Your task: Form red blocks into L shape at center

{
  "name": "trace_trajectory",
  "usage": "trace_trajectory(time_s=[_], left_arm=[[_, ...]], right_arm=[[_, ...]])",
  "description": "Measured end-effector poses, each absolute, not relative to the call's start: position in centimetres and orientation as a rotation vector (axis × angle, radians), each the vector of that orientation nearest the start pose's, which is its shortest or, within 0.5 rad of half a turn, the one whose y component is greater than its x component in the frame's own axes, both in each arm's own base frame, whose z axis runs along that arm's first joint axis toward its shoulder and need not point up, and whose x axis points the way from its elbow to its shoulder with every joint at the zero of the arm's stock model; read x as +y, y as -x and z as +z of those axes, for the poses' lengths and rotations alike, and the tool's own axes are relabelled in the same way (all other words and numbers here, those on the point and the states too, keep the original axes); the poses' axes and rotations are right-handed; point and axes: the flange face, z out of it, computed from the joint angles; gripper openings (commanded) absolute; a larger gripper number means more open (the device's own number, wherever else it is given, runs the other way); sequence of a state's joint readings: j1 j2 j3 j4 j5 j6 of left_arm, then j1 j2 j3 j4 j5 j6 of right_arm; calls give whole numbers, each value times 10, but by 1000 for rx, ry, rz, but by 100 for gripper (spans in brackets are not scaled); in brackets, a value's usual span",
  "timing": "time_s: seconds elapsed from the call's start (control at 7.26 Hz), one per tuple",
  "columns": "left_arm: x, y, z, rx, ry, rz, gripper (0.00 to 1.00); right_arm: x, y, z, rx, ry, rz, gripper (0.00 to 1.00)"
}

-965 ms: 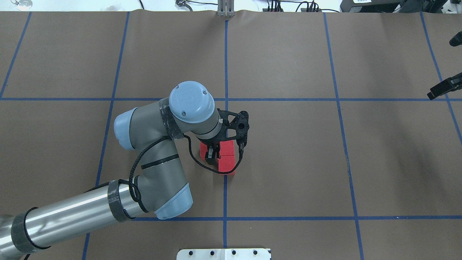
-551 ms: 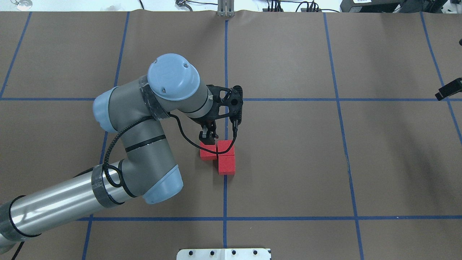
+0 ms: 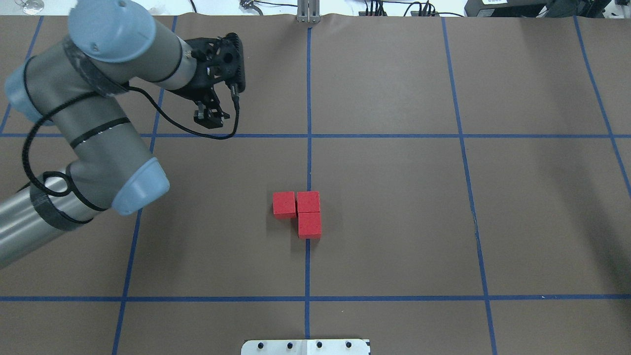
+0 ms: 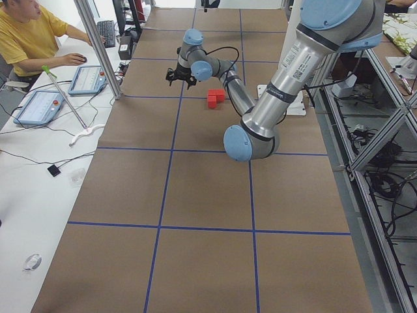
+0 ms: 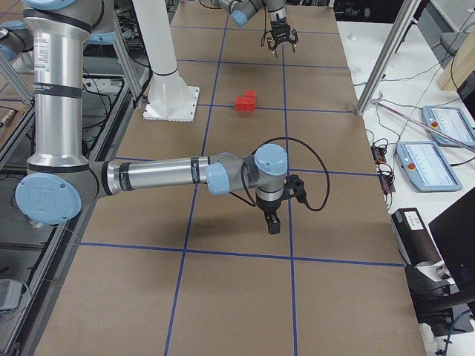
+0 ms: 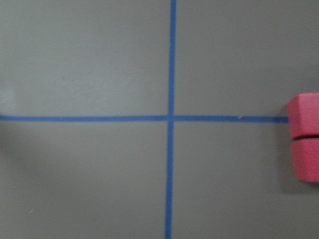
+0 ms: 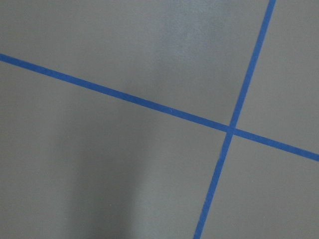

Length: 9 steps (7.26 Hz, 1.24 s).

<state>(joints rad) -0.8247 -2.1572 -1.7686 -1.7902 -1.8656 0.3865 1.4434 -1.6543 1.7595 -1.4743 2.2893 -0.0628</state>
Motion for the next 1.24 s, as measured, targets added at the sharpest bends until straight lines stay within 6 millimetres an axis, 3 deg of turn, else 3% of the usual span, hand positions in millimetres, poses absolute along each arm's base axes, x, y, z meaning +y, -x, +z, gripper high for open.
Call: trace_trajectory(time_s=[0.28, 0.41, 0.69, 0.96, 1.24], left_arm=[[-570, -306, 254, 314, -1102, 1106, 84], [-577, -285, 267, 248, -1125, 1084, 100], [-588, -253, 279, 169, -1158, 1026, 100], [-596, -238, 281, 134, -1161, 939, 100], [-613, -200, 313, 130, -1028, 883, 100]], right_arm=[[-466, -13, 608, -719, -158, -251, 100], [-465, -13, 610, -718, -155, -250, 100], [-465, -13, 611, -717, -154, -248, 100], [-466, -13, 611, -716, -154, -247, 100], [-467, -13, 612, -716, -155, -247, 100]])
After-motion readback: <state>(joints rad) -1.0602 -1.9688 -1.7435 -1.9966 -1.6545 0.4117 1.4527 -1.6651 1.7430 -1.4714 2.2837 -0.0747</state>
